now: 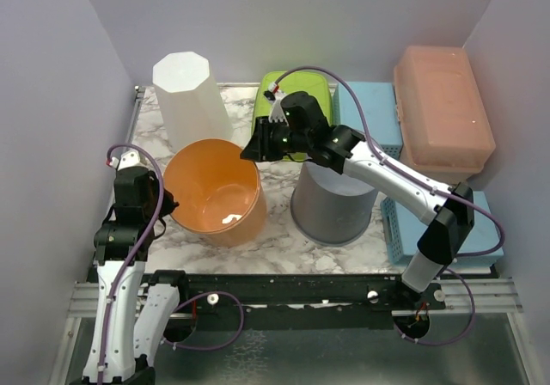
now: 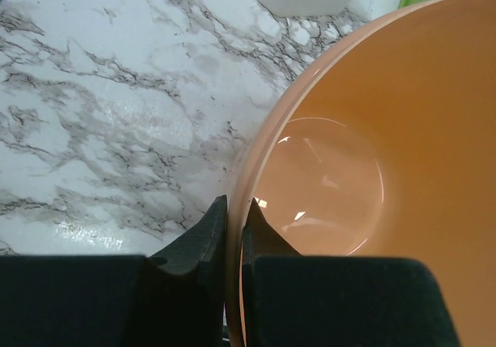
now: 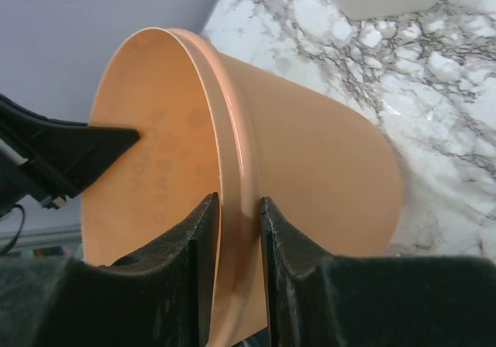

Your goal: Turn the large container upside down

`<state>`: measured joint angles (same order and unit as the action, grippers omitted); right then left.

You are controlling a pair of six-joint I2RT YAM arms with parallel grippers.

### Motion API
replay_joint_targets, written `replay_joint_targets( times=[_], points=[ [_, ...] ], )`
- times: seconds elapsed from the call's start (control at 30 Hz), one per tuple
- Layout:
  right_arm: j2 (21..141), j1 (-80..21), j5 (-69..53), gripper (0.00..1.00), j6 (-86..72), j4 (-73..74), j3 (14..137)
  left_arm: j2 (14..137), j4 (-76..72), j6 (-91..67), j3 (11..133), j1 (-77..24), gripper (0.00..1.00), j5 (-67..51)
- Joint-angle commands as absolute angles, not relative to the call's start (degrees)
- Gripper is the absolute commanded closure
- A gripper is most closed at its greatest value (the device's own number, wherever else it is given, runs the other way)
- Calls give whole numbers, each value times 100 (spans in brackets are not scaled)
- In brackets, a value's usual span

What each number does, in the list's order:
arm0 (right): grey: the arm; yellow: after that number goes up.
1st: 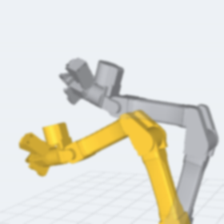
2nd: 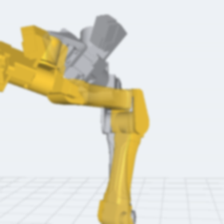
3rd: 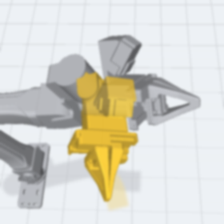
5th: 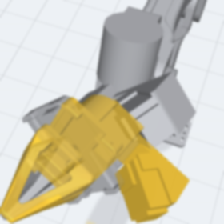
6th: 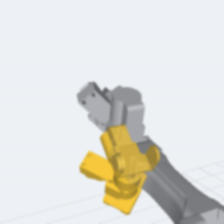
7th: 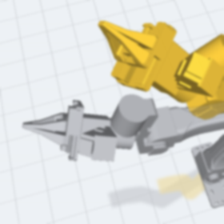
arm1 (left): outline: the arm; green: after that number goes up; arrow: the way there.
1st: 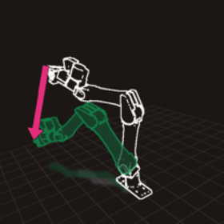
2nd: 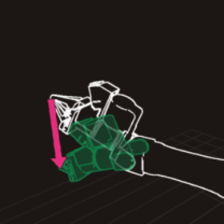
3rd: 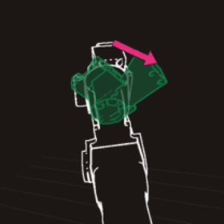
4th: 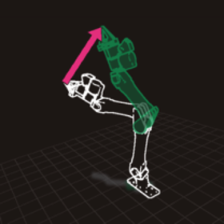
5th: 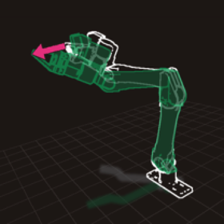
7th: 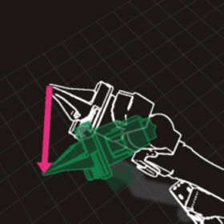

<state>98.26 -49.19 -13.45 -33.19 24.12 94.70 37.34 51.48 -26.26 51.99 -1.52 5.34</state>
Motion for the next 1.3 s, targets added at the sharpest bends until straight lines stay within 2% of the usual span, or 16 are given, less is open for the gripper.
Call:
replay_joint_targets(
  times=[0.0, 0.4, 0.47, 0.63, 0.7, 0.77, 0.83, 0.93, 1.0, 1.07, 1.17, 1.27],
  points=[
    [9627, -4986, -2655, 69, -3886, 1865, 9164, 3582, 4602, -3011, 5026, -193, 100, 280],
    [9646, -4865, -2789, 60, -4068, 1898, 9054, 3455, 4579, -3015, 4852, -193, 100, 412],
    [9659, -4869, -2848, 66, -4082, 1881, 9044, 3432, 4557, -3036, 4829, -193, 100, 404],
    [9643, -4862, -3048, 98, -4113, 1727, 9129, 3401, 4492, -3105, 4767, -193, 100, 352],
    [9613, -4865, -3006, 100, -4066, 1706, 9225, 3417, 4462, -3147, 4789, -193, 100, 350],
    [9563, -4872, -2781, 99, -3978, 1838, 9404, 3455, 4440, -3184, 4849, -193, 88, 332],
    [9457, -4886, -2319, 99, -3850, 2031, 9543, 3533, 4431, -3204, 4955, -193, 68, 283],
    [9345, -4880, -1676, 99, -3635, 2414, 9797, 3669, 4398, -3193, 5167, -193, 46, 142],
    [9336, -4881, -1379, 99, -3471, 2660, 10021, 3767, 4397, -3198, 5348, -193, 27, 31],
    [9335, -4883, -1031, 100, -3383, 2809, 10147, 3848, 4399, -3264, 5548, -193, 15, 8],
    [9389, -4882, -451, 100, -3214, 3081, 10413, 3906, 4407, -3288, 5884, -193, 2, 9],
    [9508, -4881, -68, 100, -3048, 3279, 10699, 3932, 4509, -3267, 6192, -193, 1, 99]
  ],
)
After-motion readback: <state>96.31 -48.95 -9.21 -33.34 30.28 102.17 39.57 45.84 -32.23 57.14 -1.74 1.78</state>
